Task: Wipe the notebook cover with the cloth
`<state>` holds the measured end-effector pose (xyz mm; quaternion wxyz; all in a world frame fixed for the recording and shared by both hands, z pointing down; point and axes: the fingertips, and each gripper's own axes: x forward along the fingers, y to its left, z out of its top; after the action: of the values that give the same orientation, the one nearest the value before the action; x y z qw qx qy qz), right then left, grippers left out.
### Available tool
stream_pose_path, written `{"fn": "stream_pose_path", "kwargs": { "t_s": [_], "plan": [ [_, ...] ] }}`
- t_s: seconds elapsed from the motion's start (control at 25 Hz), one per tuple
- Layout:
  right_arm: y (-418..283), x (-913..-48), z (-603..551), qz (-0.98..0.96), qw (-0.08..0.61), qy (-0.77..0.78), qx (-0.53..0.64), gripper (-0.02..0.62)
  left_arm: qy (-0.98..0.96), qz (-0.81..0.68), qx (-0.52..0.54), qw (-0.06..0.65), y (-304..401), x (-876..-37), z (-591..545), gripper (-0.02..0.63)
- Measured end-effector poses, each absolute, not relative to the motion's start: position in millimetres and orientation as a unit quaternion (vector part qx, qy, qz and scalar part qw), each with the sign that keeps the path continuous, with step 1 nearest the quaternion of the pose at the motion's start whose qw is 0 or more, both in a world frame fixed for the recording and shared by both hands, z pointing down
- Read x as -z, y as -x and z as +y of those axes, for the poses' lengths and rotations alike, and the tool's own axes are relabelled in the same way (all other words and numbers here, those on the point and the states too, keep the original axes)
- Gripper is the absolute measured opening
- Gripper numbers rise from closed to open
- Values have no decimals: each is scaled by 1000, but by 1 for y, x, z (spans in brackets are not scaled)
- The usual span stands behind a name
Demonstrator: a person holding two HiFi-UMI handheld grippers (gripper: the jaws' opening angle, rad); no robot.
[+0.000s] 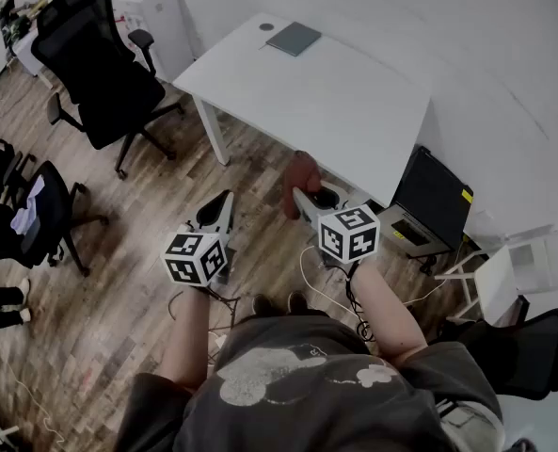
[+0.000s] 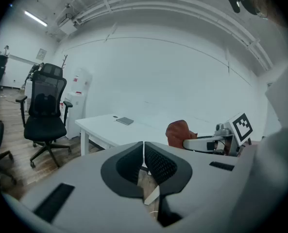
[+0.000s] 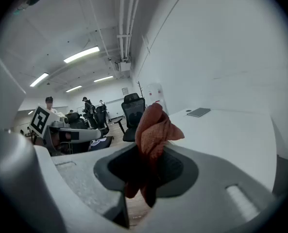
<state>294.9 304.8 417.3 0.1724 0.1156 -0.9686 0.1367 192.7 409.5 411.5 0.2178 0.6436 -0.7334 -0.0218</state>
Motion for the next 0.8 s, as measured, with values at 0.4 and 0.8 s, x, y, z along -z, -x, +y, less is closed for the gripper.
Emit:
{"fn": "stream_pose_path", "kwargs": {
  "t_s": [0.4,0.8],
  "plan": [
    [-310,-416,308,-969,175,-116,-131,107,-638,-739,29,216,-203,-412,411,3],
    [-310,-413,315,-970,163,-114,-140,107,-637,-739,26,217,-207,-414,418,3]
  ]
}}
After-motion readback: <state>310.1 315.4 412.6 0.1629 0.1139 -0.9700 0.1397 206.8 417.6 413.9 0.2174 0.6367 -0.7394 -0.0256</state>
